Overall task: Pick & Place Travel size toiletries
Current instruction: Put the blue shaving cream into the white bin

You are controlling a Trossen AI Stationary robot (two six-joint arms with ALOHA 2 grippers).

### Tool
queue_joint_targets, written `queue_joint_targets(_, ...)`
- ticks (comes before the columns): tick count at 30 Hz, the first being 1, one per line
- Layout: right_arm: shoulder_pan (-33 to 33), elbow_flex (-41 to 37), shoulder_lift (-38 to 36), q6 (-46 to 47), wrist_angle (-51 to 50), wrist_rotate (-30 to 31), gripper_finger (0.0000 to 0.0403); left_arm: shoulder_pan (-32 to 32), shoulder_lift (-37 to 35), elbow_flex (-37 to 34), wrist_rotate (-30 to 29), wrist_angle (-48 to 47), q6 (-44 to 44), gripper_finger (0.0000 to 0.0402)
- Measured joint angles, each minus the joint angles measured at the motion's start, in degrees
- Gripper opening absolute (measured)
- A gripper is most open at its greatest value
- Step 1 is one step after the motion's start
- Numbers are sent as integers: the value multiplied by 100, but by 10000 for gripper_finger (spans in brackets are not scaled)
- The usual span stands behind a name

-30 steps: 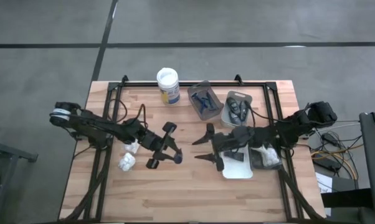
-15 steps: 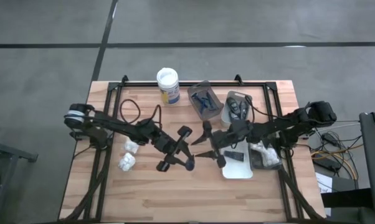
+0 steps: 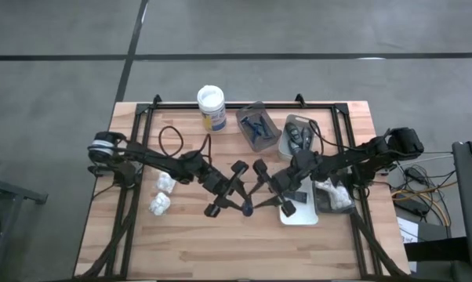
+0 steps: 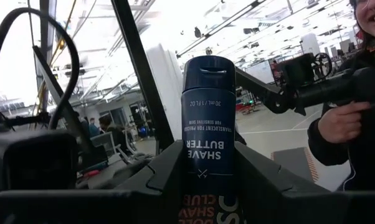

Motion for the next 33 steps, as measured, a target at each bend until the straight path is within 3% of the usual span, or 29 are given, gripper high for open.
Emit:
queue_joint_targets(4, -8, 0, 0, -117, -3, -45, 138, 4, -11, -2, 2, -1, 4, 129)
queue_joint_targets(13, -12, 0, 0, -241, -27, -42, 17, 13, -11, -4, 18, -17, -1, 129)
queue_joint_targets(23, -10, -4, 0, -79, -126, -72, 9, 14, -22, -4, 15, -210, -156, 137)
queue_joint_targets(33, -6, -4, -49, 183, -363, -79, 9, 42, -365, -7, -60, -1140, -178, 203)
